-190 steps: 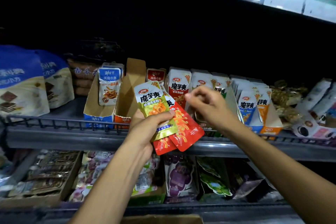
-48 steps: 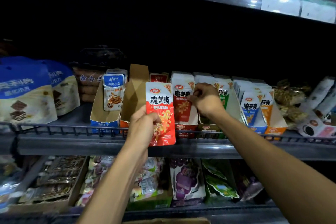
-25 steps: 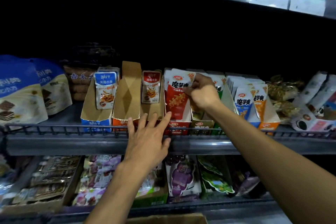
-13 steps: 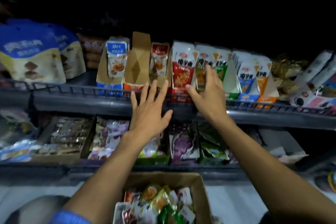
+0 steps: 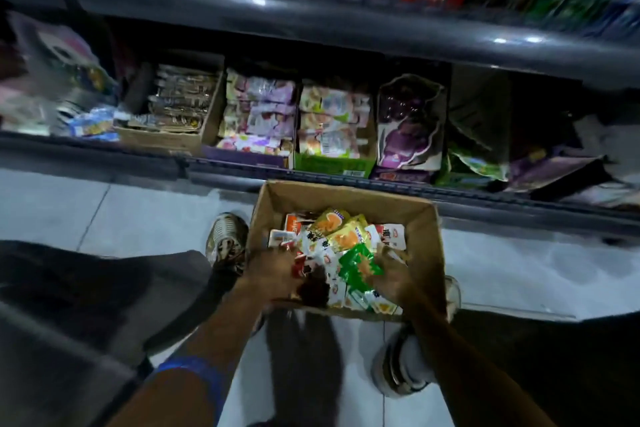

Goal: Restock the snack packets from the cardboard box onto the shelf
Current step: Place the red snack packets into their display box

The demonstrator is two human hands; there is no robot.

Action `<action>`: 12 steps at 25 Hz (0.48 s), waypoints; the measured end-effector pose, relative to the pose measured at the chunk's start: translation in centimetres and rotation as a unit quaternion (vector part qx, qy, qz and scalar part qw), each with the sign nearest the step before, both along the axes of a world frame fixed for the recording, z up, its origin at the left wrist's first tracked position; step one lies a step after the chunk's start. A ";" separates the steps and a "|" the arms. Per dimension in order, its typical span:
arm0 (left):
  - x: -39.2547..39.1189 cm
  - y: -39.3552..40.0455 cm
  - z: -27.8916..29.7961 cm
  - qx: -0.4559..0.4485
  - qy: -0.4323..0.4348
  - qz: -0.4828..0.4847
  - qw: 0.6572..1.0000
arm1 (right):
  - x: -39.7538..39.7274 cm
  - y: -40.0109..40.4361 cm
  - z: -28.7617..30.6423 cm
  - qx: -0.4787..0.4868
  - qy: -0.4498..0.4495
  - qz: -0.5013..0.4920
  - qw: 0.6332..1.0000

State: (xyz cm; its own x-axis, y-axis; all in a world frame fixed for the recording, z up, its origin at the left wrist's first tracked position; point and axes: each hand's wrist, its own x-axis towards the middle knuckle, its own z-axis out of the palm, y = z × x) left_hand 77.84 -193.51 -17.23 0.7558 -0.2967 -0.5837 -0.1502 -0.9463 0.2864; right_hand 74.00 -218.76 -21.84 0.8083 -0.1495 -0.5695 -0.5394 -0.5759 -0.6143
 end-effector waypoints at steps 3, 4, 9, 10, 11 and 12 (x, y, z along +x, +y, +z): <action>0.1 -0.6 -4.5 0.021 0.052 0.011 0.998 | 0.9 -0.9 -1.7 -0.030 0.061 0.066 0.996; 0.6 -1.4 -4.6 0.008 0.067 0.010 0.998 | 1.4 -0.6 -2.0 -0.067 0.082 0.034 0.994; 1.9 -3.9 -8.5 -0.058 0.105 0.071 0.990 | 1.9 -0.9 -5.4 -0.185 0.122 0.108 0.969; 1.9 -4.3 -9.2 -0.061 0.107 0.076 0.989 | 1.6 -0.4 -6.0 -0.197 0.129 0.136 0.962; 1.7 -4.6 -9.7 -0.057 0.108 0.077 0.989 | 1.3 0.0 -6.3 -0.216 0.117 0.165 0.955; 1.7 -4.9 -10.1 -0.051 0.110 0.075 0.990 | 1.2 0.3 -6.4 -0.240 0.107 0.191 0.946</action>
